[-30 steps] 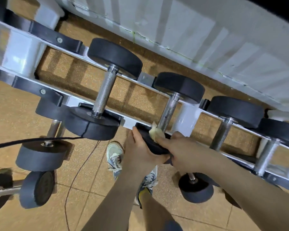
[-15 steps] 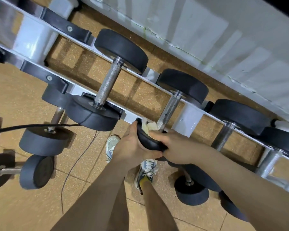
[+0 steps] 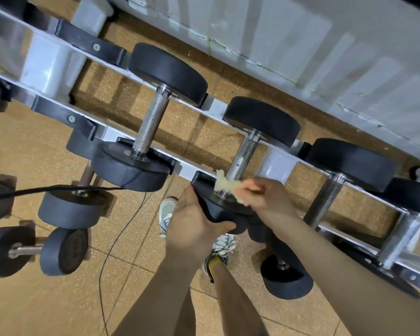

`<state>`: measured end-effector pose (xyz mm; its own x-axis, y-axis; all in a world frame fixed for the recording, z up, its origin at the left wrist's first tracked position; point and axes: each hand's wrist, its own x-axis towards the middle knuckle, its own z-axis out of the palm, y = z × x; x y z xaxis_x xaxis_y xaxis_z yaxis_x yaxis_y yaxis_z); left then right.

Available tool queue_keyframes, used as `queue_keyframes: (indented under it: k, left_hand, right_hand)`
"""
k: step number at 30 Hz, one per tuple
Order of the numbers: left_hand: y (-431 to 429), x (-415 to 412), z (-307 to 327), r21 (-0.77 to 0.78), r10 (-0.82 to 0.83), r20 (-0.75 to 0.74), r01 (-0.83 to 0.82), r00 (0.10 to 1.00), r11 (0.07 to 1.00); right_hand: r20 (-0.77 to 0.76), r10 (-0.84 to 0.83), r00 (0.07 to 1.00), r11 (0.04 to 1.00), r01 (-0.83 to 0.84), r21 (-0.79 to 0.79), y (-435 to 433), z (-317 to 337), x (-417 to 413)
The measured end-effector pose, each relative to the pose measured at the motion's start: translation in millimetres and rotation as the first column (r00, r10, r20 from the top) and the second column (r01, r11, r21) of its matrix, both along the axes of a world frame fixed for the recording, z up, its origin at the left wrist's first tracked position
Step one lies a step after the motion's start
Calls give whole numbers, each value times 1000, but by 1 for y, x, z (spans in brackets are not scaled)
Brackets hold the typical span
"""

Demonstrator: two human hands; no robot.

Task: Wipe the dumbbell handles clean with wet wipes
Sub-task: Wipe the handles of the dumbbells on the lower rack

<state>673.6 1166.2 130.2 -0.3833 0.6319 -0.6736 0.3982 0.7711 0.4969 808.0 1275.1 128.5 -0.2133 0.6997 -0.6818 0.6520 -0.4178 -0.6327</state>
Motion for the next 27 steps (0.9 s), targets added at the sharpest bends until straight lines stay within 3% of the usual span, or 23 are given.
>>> queue_keyframes:
  k: [3, 6, 10, 14, 16, 18, 22, 24, 27]
  left_hand:
    - [2, -2, 3, 6, -50, -34, 50, 998, 999]
    - [5, -3, 6, -13, -65, -19, 65, 998, 998]
    - [11, -4, 11, -74, -159, -15, 157, 987, 985]
    - [24, 3, 15, -275, -332, -46, 308, 942, 911]
    - [30, 6, 16, -342, -363, -42, 328, 931, 881]
    - [31, 7, 16, -352, -361, -39, 326, 932, 878]
    - [27, 6, 16, -330, -355, -28, 327, 934, 885]
    - [26, 6, 17, -326, -364, -34, 334, 931, 885]
    - [26, 6, 18, -337, -365, -38, 332, 930, 881]
  right_hand:
    - [-24, -292, 956, 931, 290, 223, 19, -17, -15]
    - [20, -351, 936, 865, 316, 390, 29, -29, -24]
    - [-3, -324, 946, 902, 310, 299, 5, -26, -33]
    - [131, -284, 950, 938, 248, 241, -10, -22, -24]
    - [149, -158, 976, 971, 127, 202, -24, -17, -14]
    - [181, 78, 980, 939, -133, 318, -34, -8, -6]
    - [330, 204, 922, 652, -379, 656, 15, -12, -13]
    - [386, 224, 895, 573, -441, 690, 26, -25, -15]
    - [207, 394, 895, 743, -443, 502, -3, -32, -17]
